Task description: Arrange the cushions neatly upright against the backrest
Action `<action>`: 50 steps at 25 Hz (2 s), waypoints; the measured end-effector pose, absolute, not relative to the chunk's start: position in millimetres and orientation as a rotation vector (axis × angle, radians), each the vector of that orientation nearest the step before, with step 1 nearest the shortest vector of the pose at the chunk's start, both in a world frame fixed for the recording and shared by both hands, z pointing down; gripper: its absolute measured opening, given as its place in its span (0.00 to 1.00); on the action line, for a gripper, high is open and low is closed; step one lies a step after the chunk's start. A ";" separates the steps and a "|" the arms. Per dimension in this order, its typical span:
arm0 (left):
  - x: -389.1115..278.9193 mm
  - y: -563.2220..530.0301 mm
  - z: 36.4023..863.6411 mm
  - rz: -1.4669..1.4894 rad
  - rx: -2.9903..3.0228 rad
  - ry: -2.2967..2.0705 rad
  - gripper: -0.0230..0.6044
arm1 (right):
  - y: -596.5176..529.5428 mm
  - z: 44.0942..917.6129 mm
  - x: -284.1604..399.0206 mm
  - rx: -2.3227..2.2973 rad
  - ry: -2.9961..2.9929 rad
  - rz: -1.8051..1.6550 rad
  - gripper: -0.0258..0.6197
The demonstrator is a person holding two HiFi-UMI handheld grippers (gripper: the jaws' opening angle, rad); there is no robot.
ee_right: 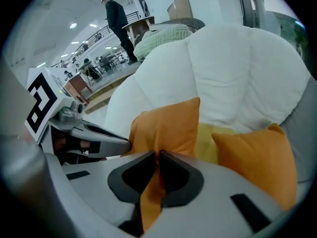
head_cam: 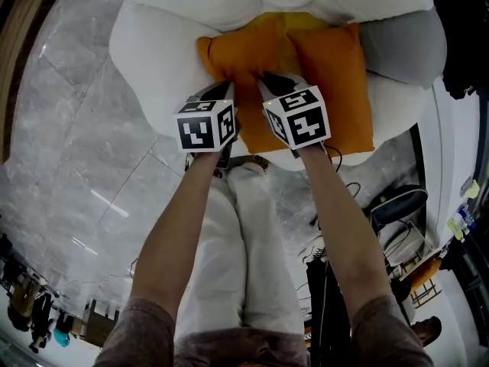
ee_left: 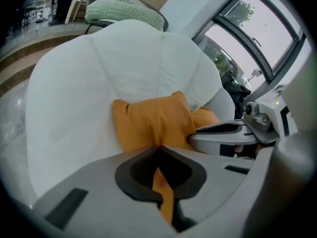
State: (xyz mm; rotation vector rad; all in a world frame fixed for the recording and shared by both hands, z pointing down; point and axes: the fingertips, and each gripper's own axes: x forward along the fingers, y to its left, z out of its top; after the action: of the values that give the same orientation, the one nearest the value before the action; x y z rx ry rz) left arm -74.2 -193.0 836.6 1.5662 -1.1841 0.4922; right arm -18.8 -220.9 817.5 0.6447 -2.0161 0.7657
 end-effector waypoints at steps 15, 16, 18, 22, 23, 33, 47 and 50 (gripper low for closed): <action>-83.7 -251.7 733.8 0.526 1.690 -1.239 0.05 | -264.6 727.3 -20.7 0.752 -2.102 0.753 0.11; -84.8 -258.3 723.4 0.525 1.703 -1.247 0.05 | -270.3 717.9 -21.4 0.769 -2.112 0.755 0.11; -86.5 -269.8 703.2 0.528 1.729 -1.257 0.05 | -281.4 699.1 -22.7 0.806 -2.131 0.748 0.11; -85.6 -291.3 664.5 0.523 1.769 -1.274 0.05 | -305.5 661.4 -21.9 0.892 -2.164 0.712 0.10; -84.6 -296.0 655.0 0.522 1.778 -1.277 0.05 | -310.7 652.4 -20.9 0.910 -2.170 0.707 0.10; -80.6 -344.1 598.0 0.480 1.868 -1.358 0.05 | -353.9 599.5 -13.4 1.110 -2.288 0.747 0.10; -90.8 -371.8 669.9 0.472 1.904 -1.386 0.05 | -380.5 674.4 -24.2 1.134 -2.321 0.649 0.10; -91.3 -368.3 686.8 0.488 1.896 -1.370 0.05 | -378.1 692.0 -25.0 1.142 -2.305 0.628 0.10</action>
State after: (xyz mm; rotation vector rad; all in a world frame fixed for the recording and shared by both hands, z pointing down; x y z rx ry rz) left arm -91.3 -368.3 686.8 1.8962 -1.3702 0.4878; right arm -25.0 -378.1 692.0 1.1421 -2.3054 0.6281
